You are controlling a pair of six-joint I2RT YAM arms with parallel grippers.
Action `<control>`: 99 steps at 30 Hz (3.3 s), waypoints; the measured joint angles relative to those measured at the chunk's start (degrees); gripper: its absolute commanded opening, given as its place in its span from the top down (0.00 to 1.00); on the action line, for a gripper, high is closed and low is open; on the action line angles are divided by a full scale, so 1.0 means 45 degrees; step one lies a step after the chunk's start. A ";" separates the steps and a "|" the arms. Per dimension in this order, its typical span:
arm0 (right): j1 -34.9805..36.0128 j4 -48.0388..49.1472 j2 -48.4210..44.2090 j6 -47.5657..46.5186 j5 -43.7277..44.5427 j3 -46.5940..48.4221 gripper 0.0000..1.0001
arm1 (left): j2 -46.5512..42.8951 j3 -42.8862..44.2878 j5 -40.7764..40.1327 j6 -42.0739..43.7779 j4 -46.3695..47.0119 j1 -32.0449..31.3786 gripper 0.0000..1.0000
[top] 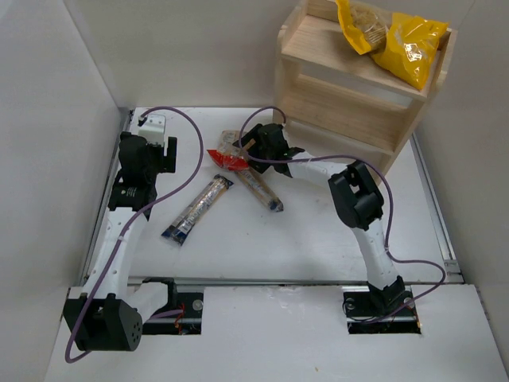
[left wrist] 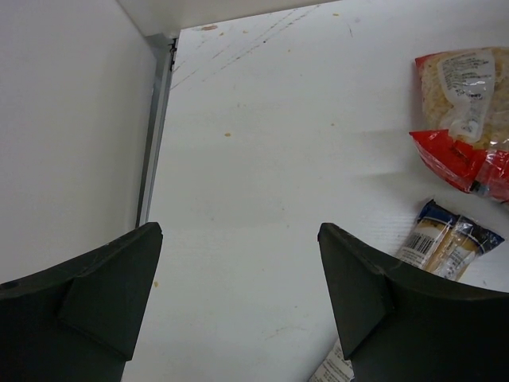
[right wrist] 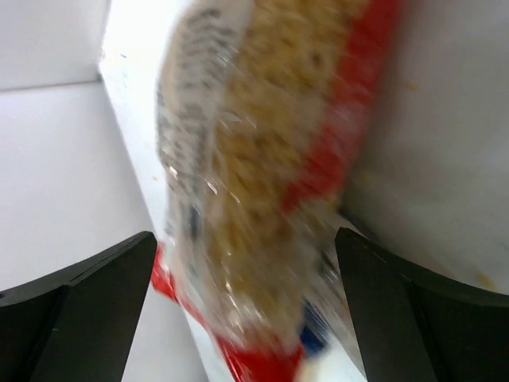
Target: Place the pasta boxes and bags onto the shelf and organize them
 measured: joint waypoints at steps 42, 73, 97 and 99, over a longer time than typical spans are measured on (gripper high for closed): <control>0.3687 -0.1797 -0.9039 -1.7364 0.2322 -0.3099 1.00 | -0.0194 -0.0019 0.0039 0.0379 0.0209 0.0685 0.21; -0.1530 0.3536 -0.5377 -3.2737 0.2312 0.2380 1.00 | -0.0986 -0.0908 0.0019 0.0593 0.0835 0.1098 0.21; -0.2336 -0.0729 -0.6013 -2.9779 0.2900 0.3963 0.09 | -0.0933 -0.0913 0.0019 0.0685 0.0831 0.1078 0.20; -0.2390 -0.1389 -0.6018 -2.8832 0.2788 0.4318 0.00 | -0.0937 -0.0908 0.0024 0.0699 0.0782 0.1078 0.20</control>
